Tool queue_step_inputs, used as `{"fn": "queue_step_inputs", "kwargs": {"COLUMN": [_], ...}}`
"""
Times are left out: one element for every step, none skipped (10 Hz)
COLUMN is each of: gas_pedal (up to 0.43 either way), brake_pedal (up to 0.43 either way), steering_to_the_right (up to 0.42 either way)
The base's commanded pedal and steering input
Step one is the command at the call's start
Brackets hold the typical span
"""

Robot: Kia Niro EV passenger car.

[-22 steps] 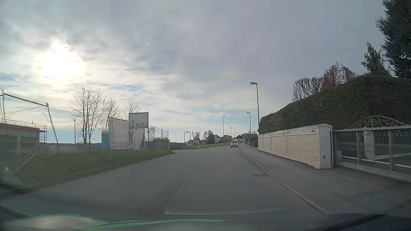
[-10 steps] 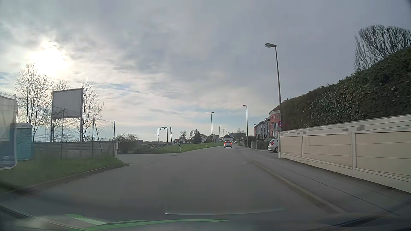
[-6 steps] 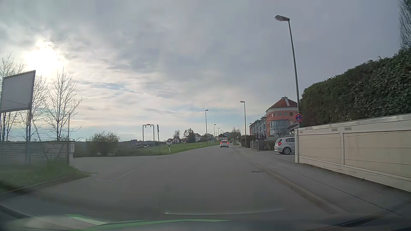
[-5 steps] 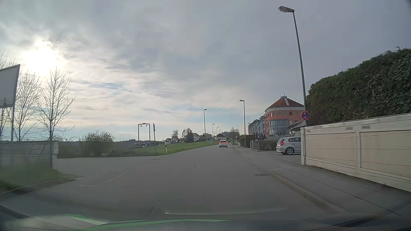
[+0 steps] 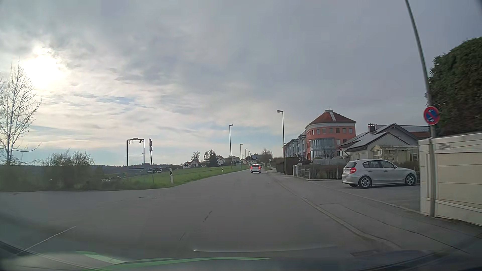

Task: Follow the waypoints while adhering to traffic rules and regulations

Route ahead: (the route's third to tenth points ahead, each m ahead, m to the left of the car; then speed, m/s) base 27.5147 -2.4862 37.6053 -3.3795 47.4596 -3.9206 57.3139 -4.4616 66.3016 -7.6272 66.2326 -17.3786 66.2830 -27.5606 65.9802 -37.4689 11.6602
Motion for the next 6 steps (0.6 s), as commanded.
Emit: {"fn": "queue_step_inputs", "kwargs": {"gas_pedal": [0.189,0.189,0.189,0.189,0.169,0.15], "brake_pedal": [0.0,0.0,0.0,0.0,0.0,0.0], "steering_to_the_right": [0.018,0.016,0.015,0.014,0.013,0.011]}}
